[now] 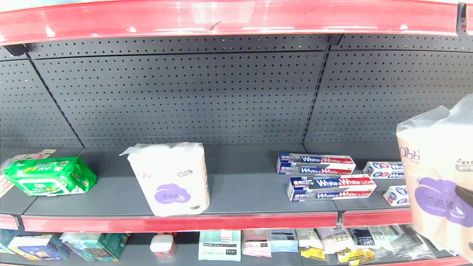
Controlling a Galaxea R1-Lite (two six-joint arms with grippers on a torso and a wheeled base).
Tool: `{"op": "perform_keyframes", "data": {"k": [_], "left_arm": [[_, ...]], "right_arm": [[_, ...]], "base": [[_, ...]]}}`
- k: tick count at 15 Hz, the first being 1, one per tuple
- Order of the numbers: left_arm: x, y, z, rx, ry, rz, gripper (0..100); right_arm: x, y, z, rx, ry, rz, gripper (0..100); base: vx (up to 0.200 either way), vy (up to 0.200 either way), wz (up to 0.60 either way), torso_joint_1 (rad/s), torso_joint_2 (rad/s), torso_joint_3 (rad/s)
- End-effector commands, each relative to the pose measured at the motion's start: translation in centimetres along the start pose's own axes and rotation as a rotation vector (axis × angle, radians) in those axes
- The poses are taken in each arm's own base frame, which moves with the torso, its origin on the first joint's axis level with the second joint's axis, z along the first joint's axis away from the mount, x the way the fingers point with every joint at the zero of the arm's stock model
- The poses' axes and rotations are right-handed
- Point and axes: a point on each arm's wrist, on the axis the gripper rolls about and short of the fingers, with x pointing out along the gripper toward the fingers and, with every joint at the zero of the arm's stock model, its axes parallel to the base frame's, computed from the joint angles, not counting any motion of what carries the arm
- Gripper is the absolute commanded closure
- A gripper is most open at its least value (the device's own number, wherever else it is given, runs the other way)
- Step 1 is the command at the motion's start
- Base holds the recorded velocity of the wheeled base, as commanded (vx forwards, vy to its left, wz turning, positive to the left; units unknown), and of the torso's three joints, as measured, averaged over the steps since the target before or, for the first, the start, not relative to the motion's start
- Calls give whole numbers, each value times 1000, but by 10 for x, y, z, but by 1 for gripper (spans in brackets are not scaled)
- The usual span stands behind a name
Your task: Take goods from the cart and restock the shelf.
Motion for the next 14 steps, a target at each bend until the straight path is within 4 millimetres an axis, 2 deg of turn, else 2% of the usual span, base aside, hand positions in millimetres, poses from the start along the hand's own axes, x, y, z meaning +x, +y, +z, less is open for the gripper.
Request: {"op": "perform_keyframes", "data": {"k": [1, 3, 5, 8, 14], "left_arm": [[-2, 2, -1, 9, -24, 47, 0], [-2, 2, -2, 87, -23, 87, 0], [-1, 1, -4, 155, -19, 40, 0], [-1, 2, -4, 63, -16, 86, 0], [-1, 2, -4, 72, -19, 77, 0]], "right_arm": [[4, 0, 0, 8, 14, 5, 100], [3, 0, 0, 21, 11, 6, 100], [3, -1, 2, 21, 5, 3, 100], [2, -1, 5, 20, -6, -1, 100], [-2, -2, 6, 18, -23, -16, 100]], "base": [[0, 0, 0, 0, 0, 0], [0, 0, 0, 0, 0, 0], [0, 0, 0, 0, 0, 0], [0, 0, 0, 0, 0, 0], [0, 0, 0, 0, 0, 0]]}}
